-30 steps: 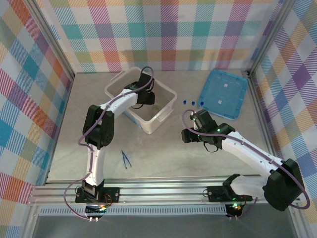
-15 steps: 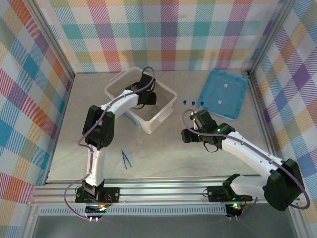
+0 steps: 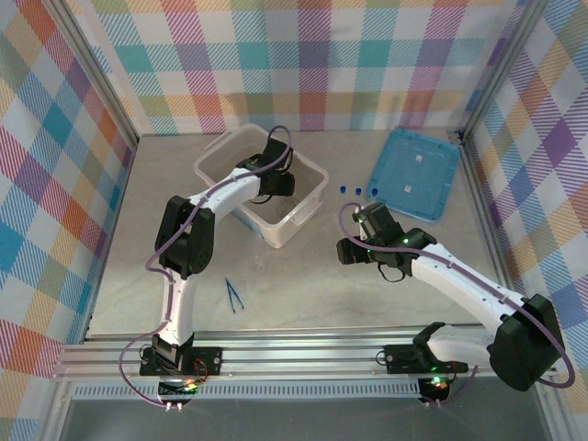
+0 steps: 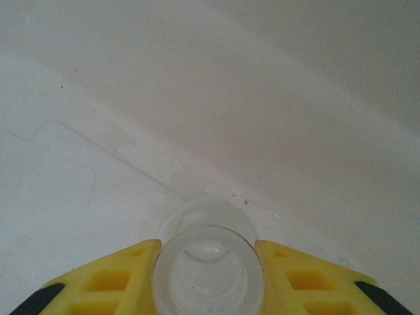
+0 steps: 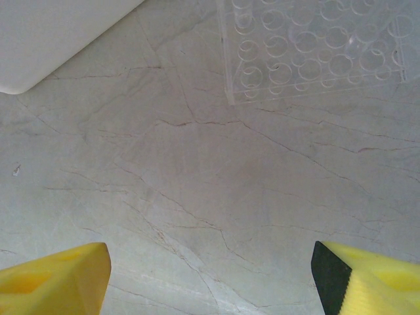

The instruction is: Organize the chemistry lab equipment

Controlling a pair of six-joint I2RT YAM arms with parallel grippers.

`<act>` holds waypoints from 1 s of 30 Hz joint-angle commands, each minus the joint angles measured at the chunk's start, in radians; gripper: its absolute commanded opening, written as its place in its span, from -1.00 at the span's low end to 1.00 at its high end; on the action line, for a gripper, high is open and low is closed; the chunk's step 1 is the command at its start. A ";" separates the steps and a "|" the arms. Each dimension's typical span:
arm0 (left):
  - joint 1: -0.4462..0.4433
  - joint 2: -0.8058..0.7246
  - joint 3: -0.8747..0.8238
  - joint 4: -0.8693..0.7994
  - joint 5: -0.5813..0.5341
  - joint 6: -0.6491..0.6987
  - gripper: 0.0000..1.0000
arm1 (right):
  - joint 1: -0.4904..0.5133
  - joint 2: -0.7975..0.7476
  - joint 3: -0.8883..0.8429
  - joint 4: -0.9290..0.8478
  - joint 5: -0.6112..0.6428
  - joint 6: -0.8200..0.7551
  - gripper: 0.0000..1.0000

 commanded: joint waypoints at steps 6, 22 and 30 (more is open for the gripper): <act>-0.020 -0.060 -0.005 -0.017 0.018 -0.008 -0.12 | -0.007 -0.011 0.012 0.007 -0.017 -0.003 0.62; -0.021 -0.124 0.019 -0.040 -0.027 0.003 0.14 | -0.006 -0.027 0.008 0.004 -0.021 0.000 0.62; -0.022 -0.240 -0.027 -0.054 -0.033 -0.006 0.14 | -0.007 -0.039 0.014 0.003 -0.023 0.001 0.62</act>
